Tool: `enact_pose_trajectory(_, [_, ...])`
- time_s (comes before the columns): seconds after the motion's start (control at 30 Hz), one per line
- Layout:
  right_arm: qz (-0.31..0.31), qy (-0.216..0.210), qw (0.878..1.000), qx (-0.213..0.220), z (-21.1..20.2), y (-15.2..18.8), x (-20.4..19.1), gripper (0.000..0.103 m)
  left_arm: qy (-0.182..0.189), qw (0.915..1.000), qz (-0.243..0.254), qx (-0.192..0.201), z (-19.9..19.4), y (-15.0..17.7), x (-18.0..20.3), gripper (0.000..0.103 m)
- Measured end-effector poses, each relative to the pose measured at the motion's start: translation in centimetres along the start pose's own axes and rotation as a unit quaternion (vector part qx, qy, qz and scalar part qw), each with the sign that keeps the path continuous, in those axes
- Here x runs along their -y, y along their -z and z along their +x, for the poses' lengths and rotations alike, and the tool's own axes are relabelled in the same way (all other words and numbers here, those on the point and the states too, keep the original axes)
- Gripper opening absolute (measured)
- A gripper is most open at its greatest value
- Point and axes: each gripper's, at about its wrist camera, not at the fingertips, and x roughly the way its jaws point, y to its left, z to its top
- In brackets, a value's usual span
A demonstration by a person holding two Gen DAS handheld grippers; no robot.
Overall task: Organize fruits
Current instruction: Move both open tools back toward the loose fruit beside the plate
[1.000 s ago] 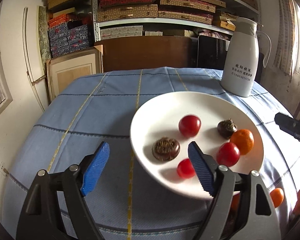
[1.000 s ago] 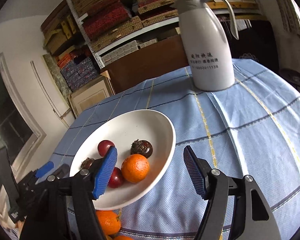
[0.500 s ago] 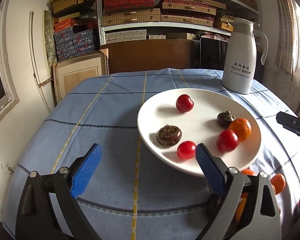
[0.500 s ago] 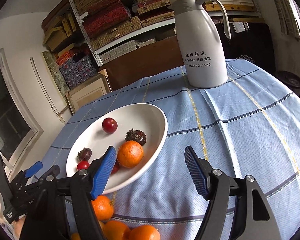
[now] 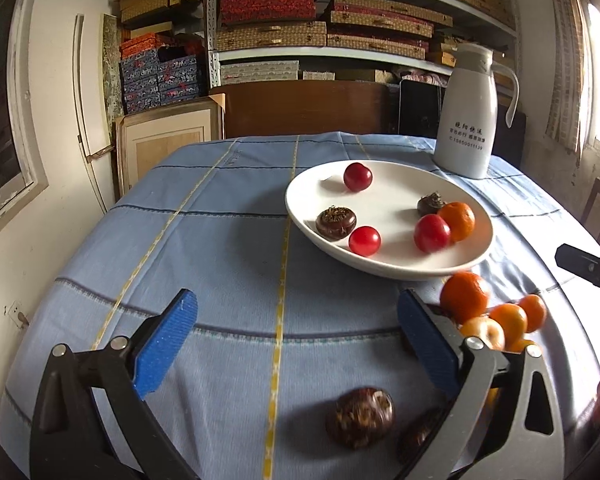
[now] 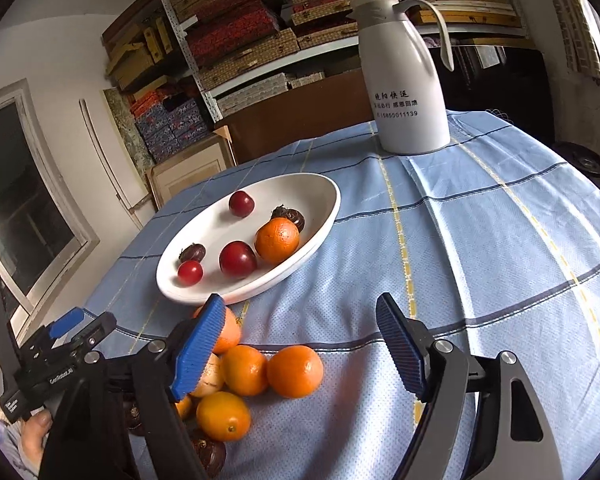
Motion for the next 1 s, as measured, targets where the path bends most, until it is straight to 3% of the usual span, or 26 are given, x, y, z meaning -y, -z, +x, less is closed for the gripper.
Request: enact_pose_trajectory(1.0, [0.005,-0.003,1.0,-0.02,0.29,0.39,0.07,0.081,0.012,0.9997,-0.008,-0.02,0.15,0.6,-0.27,0.098])
